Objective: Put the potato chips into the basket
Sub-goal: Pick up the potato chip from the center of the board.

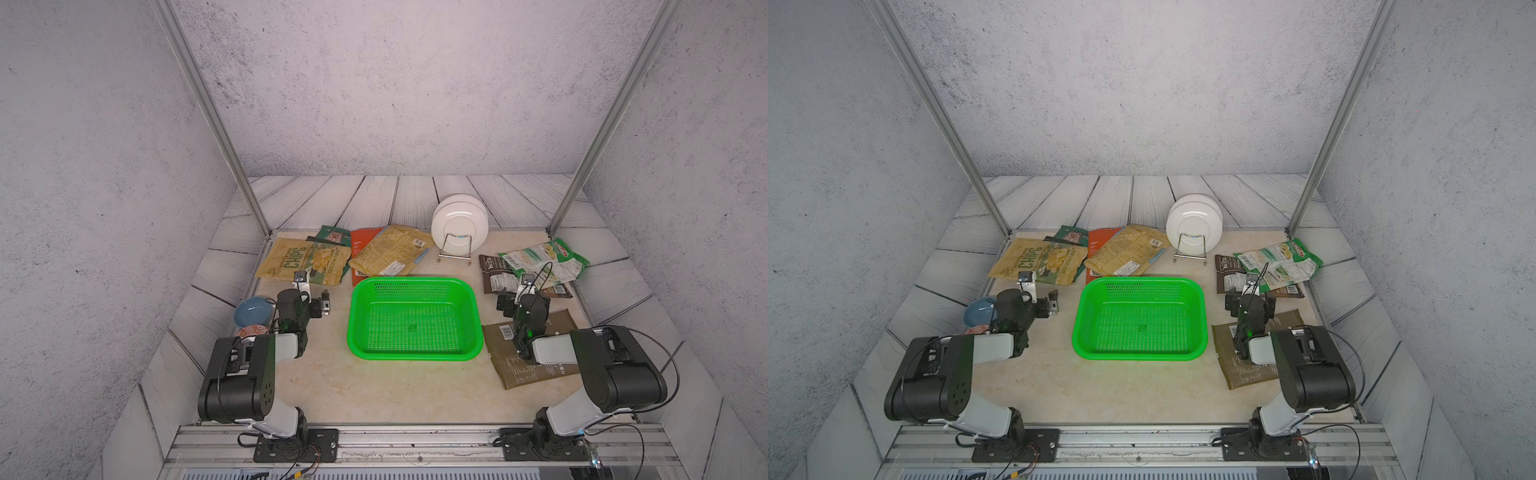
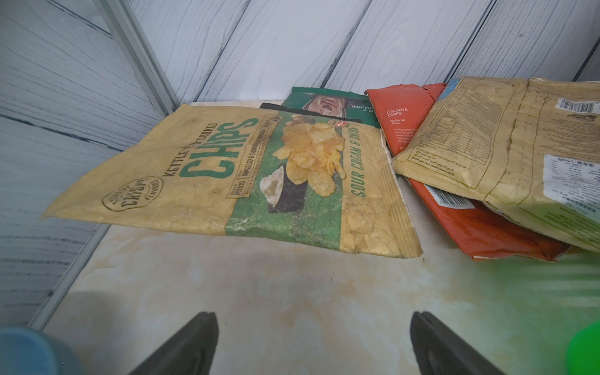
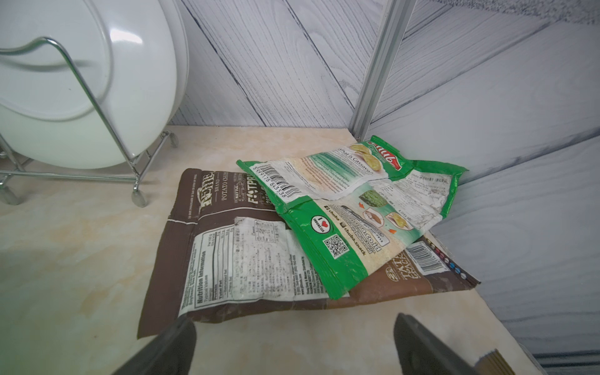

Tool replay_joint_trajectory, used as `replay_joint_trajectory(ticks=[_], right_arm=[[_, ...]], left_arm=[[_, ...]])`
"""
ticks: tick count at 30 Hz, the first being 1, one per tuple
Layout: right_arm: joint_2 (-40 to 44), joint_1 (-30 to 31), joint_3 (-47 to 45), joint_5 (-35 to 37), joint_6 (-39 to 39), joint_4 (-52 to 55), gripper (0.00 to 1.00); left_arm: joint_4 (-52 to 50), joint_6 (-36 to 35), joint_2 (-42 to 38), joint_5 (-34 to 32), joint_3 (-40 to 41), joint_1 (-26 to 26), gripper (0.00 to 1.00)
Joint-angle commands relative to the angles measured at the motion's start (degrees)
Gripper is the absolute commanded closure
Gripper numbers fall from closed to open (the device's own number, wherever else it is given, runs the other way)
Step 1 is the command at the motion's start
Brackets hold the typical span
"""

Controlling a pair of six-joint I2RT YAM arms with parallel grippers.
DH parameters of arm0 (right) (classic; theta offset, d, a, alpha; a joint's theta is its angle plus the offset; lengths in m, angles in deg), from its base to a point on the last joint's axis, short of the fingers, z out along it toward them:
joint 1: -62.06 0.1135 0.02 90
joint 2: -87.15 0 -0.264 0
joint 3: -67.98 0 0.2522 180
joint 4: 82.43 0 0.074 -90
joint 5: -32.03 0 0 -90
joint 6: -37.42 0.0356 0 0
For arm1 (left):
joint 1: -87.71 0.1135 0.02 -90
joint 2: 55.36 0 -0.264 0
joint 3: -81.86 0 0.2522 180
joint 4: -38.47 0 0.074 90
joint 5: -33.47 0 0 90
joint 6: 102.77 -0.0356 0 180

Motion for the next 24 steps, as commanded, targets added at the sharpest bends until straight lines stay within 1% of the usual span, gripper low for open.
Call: replay_joint_trajectory(ticks=[1, 14, 17, 19, 20, 21, 22, 23, 24], right_arm=[[-0.6, -0.1, 0.0, -0.2, 0.6, -0.5, 0.01], [-0.6, -0.2, 0.4, -0.4, 0.9, 0.2, 0.01], [-0.4, -0.2, -0.1, 0.4, 0.7, -1.1, 0.01], [1.9, 0.1, -1.8, 1.0, 0.6, -2.3, 0.01], [4.0, 0.3, -3.1, 1.8, 0.3, -3.1, 0.01], [6.6, 1.1, -3.7, 3.8, 0.3, -1.6, 0.01], [10.6, 1.7, -3.6, 6.4, 1.2, 3.2, 0.01], [15.3, 1.8, -2.3, 8.0, 4.2, 11.4, 0.01], [19.3, 1.8, -0.3, 10.3, 8.5, 21.4, 0.01]], left_arm=[[0.1, -0.4, -0.1, 0.4, -0.4, -0.2, 0.01], [0.1, -0.5, -0.1, 0.4, -0.4, -0.1, 0.01], [0.1, -0.4, -0.1, 0.4, -0.3, -0.2, 0.01], [0.7, -0.1, -0.6, 0.2, -0.6, -0.2, 0.01], [-0.8, 0.4, -1.9, -0.4, -1.3, 0.0, 0.01], [-5.1, 0.2, -3.5, 0.1, -3.2, 0.1, 0.01], [-14.3, -0.4, -5.8, 1.3, -6.6, 0.0, 0.01], [-23.2, -0.6, -7.1, 2.0, -10.2, 0.0, 0.01], [-28.2, -0.2, -7.8, 2.3, -12.5, 0.0, 0.01]])
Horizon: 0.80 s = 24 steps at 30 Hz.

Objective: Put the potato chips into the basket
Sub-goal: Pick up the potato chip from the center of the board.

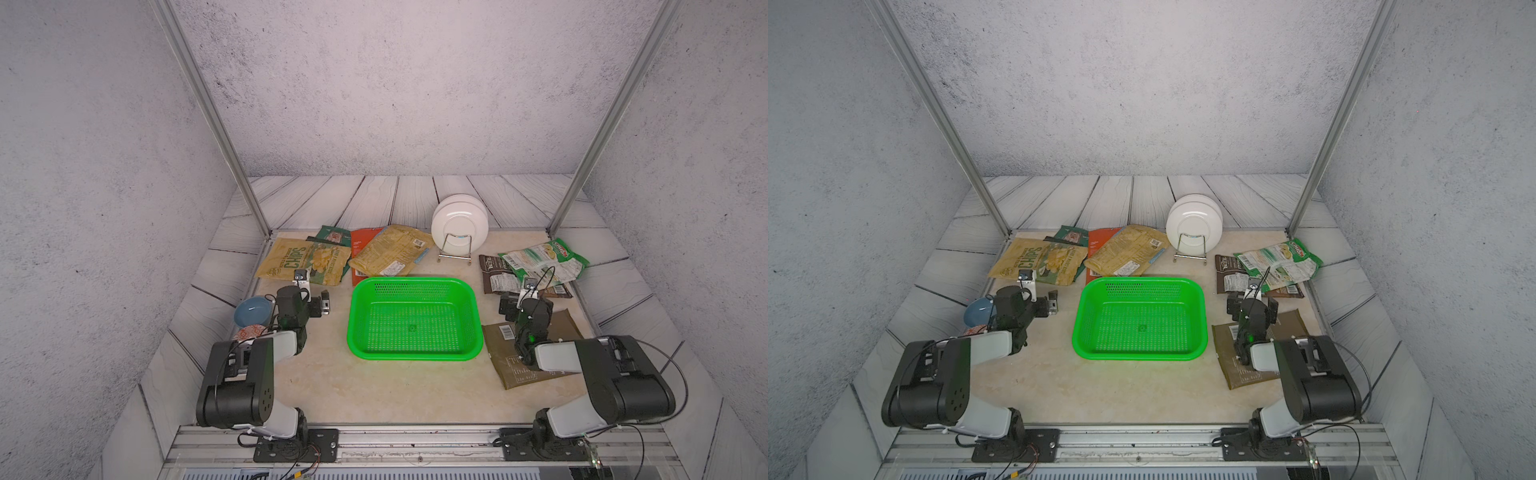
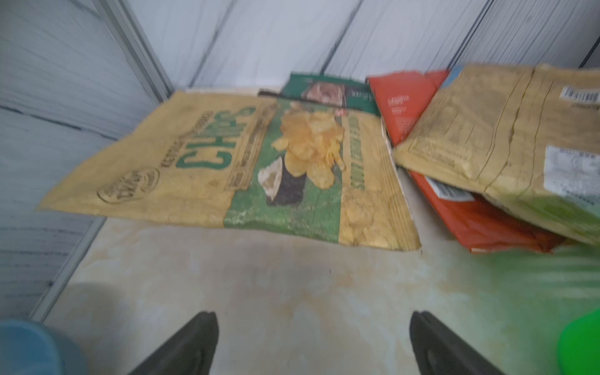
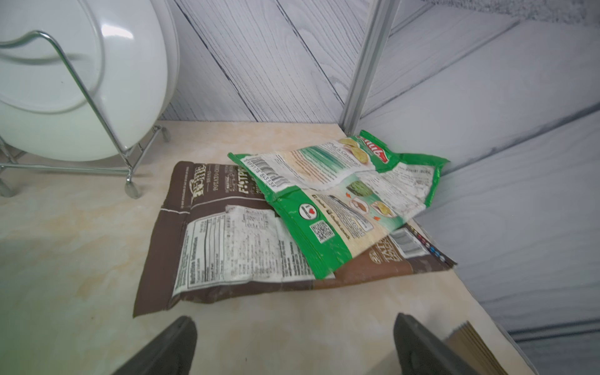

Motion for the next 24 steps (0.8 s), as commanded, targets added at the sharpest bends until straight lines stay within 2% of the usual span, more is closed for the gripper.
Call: replay_joint_trajectory(ticks=[1, 3, 5, 6, 10, 15, 18, 20, 24], right_arm=[[14.1, 0.4, 5.9, 8.5, 12.0, 26.2, 0.01], [19.2, 0.4, 11.3, 9.8, 18.8, 43.2, 0.01], [22.2, 0.3, 14.1, 13.3, 27.4, 52.5, 0.01], [23.4, 0.3, 14.7, 12.6, 28.7, 54.6, 0.01], [29.9, 0.4, 15.9, 3.6, 29.9, 61.1, 0.01], [32.3, 0.3, 19.3, -5.1, 35.9, 74.5, 0.09], [31.2, 0.3, 20.7, -9.0, 39.3, 82.1, 0.13], [31.0, 0.4, 20.1, -10.9, 41.3, 85.4, 0.14], [32.2, 0.3, 17.3, -11.1, 43.3, 89.0, 0.24]], left_arm=[[-18.8, -0.2, -5.1, 2.3, -8.8, 0.0, 0.01], [-25.0, -0.2, -7.3, 3.8, -11.0, 0.0, 0.01], [-30.0, -0.1, -10.0, 5.1, -12.8, 0.0, 0.01], [-33.0, -1.4, -10.9, 6.6, -14.1, 0.0, 0.01], [-49.2, -5.6, -14.2, 10.7, -21.1, 0.0, 0.01], [-67.0, -8.8, -13.7, 17.4, -28.6, 0.0, 0.01], [-70.1, -7.7, -13.6, 21.7, -28.2, 0.1, 0.01], [-68.7, -10.4, -13.9, 25.0, -25.5, 0.1, 0.01], [-65.6, -9.4, -13.7, 22.5, -23.4, 0.2, 0.01]])
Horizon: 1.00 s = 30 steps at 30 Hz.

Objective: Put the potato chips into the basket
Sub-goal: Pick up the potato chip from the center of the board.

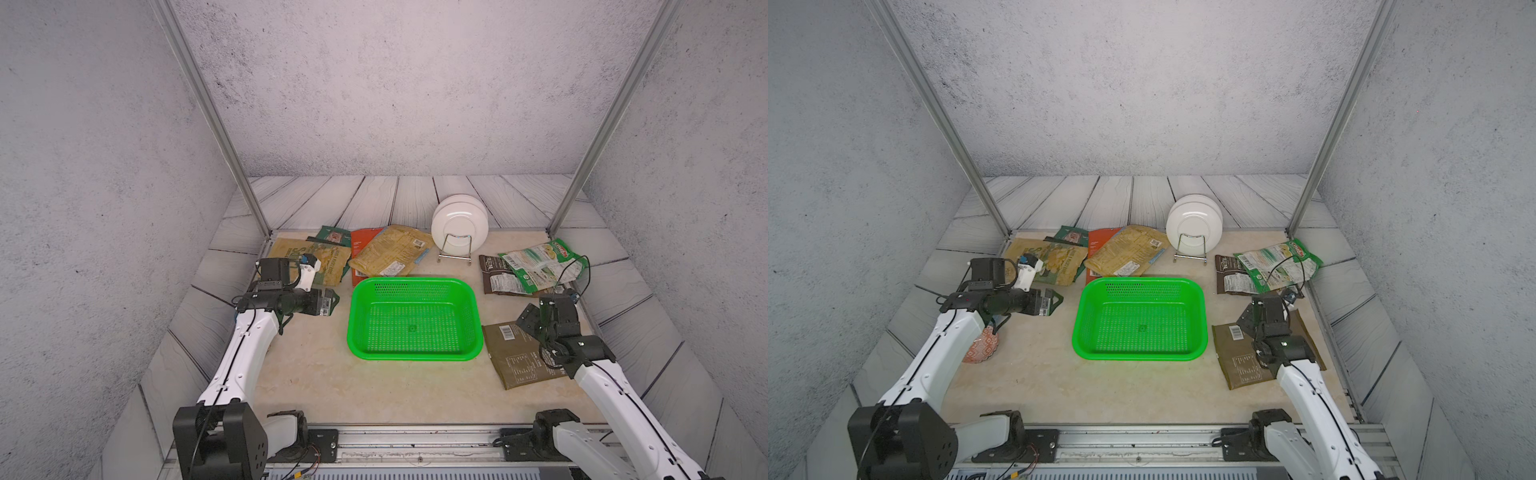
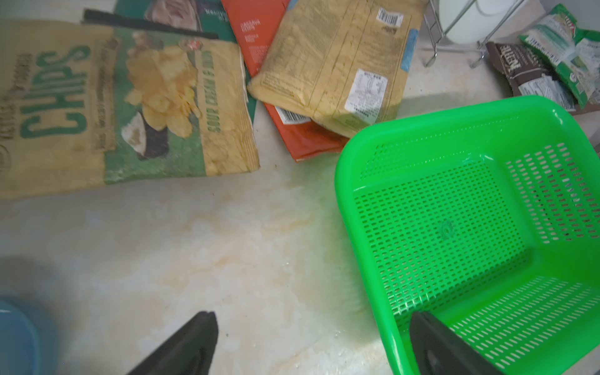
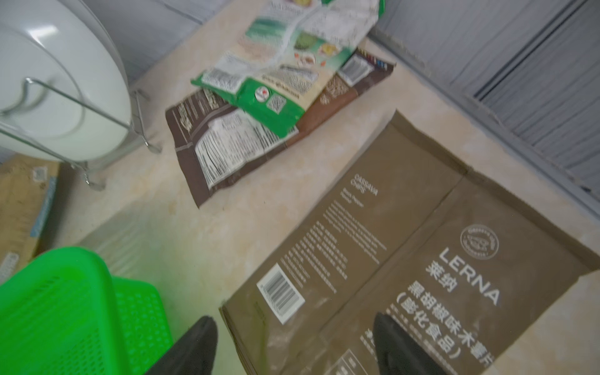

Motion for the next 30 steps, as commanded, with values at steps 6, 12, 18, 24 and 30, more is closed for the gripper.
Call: replay_joint_trajectory(ticks=[6, 12, 18, 24, 30], right_arm=[[5.3, 0.1, -5.8, -0.4, 8.9, 11.5, 0.25], [6.8, 0.0, -7.2, 1.3, 15.5, 16.5, 0.25], [5.2, -0.3, -9.4, 0.0, 17.8, 15.3, 0.27], [2.0, -0.5, -12.6, -4.2, 19.6, 9.2, 0.30], [0.1, -0.7, -15.0, -5.8, 20.9, 3.6, 0.37]], left_arm=[[-0.8, -0.4, 0.5, 1.6, 0.8, 0.2, 0.00], [0.2, 0.2, 0.5, 0.9, 1.3, 0.2, 0.00], [1.0, 1.1, 0.6, -0.7, 1.6, 0.2, 0.00], [1.1, 1.1, 0.5, -1.0, 1.7, 0.2, 0.01], [1.5, 1.4, 0.6, -1.2, 1.9, 0.2, 0.01]])
